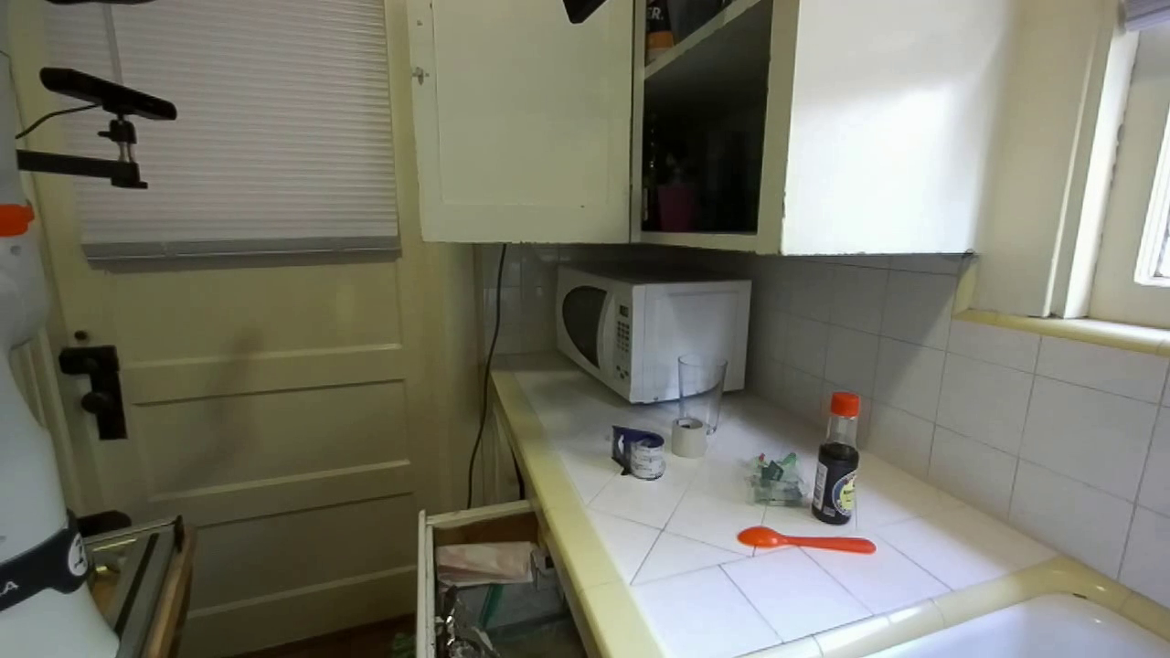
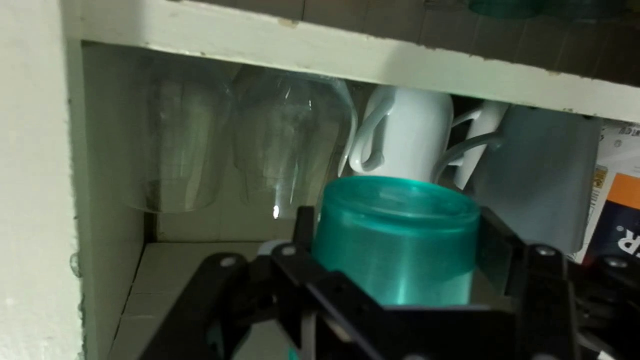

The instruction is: Put the blue cup on the middle shelf of the cabinet on the right.

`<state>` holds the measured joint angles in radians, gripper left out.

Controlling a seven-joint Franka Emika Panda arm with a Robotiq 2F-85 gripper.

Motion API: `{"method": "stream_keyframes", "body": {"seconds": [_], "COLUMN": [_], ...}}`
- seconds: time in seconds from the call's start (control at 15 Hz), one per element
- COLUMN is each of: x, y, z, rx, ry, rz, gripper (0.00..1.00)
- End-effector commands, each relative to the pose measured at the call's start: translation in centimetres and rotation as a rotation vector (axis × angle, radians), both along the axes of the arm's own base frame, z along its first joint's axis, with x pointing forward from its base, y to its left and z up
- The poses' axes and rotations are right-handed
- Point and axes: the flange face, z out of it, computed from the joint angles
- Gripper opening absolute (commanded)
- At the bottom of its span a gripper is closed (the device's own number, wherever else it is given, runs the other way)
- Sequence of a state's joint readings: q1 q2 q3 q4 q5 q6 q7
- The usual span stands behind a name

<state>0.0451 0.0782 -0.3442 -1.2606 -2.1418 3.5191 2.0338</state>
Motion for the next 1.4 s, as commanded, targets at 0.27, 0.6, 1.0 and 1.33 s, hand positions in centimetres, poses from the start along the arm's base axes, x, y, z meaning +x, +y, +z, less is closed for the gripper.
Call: {"method": "stream_keyframes", "body": {"seconds": [0.27, 0.6, 1.0, 1.33], "x": [3.3, 4.8, 6.5, 7.9], "y": [0.5, 1.3, 0.6, 1.6], "z": [-0.1, -0.5, -1.3, -2.1], "rx": [0.019, 0.012, 0.016, 0.004], "ry": [-0.056, -0.058, -0.057, -0.052], "rz": [-0.043, -0.029, -0.036, -0.011], "gripper": [0.52, 0.52, 0.52, 0.52]}}
